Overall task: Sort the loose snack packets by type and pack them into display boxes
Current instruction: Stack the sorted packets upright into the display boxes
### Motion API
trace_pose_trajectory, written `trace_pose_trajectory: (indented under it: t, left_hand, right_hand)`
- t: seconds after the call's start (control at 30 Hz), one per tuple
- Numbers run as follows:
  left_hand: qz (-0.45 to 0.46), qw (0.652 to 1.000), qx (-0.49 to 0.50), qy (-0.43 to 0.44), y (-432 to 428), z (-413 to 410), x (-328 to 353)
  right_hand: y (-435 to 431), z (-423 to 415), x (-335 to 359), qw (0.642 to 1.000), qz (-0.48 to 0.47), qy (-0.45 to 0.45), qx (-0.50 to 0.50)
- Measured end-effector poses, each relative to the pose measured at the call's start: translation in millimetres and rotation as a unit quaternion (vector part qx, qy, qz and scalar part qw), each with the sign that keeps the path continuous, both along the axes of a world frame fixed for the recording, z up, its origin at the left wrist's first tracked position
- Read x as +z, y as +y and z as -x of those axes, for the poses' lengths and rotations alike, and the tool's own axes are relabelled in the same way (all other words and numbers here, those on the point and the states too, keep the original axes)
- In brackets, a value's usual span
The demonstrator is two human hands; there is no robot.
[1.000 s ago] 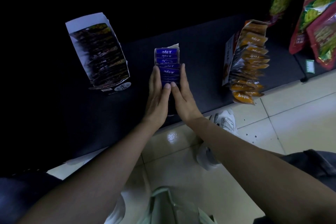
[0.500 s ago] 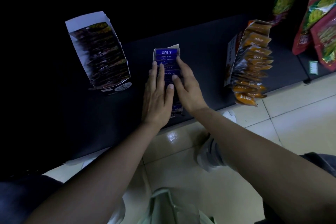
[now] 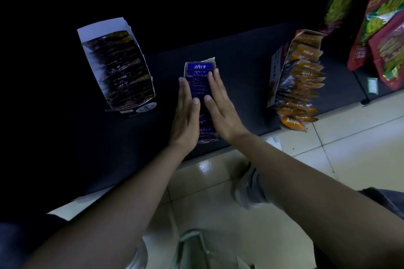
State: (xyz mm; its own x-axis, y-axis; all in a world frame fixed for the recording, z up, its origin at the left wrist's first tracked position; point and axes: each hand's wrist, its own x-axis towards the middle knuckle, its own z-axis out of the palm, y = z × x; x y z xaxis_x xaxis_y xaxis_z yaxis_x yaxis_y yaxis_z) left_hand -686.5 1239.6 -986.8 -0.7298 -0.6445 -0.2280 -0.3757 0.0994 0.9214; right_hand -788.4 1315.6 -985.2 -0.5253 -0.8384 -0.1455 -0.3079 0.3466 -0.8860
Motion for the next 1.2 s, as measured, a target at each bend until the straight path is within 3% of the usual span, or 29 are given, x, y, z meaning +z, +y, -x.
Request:
trace_pose_trajectory:
  t: [0.2, 0.33, 0.43, 0.8, 0.97, 1.1, 1.2]
  left_hand:
    - [-0.068, 0.997, 0.008, 0.016, 5, -10, 3]
    - [-0.182, 0.979, 0.081, 0.046, 10, -12, 8]
    - [-0.229, 0.968, 0.084, 0.058, 16, -11, 8]
    - [-0.230, 0.970, 0.047, 0.063, 13, -8, 3]
    - [-0.243, 0.968, 0.054, 0.024, 13, -13, 4]
    - [-0.189, 0.977, 0.095, 0.006, 14, -20, 11]
    - [-0.215, 0.973, 0.074, 0.029, 18, -18, 12]
  right_hand:
    - [24, -16, 4, 0.990, 0.019, -0.104, -0.096]
    - [38, -32, 0, 0.974, 0.013, -0.184, -0.132]
    - [34, -37, 1, 0.969, 0.011, -0.210, -0.131]
    - [19, -24, 2, 0.984, 0.008, -0.156, -0.083]
    - [32, -19, 4, 0.949, -0.020, -0.281, -0.139]
    - [51, -21, 6, 0.963, -0.037, -0.240, -0.118]
    - [48, -24, 13, 0.973, -0.007, -0.208, -0.096]
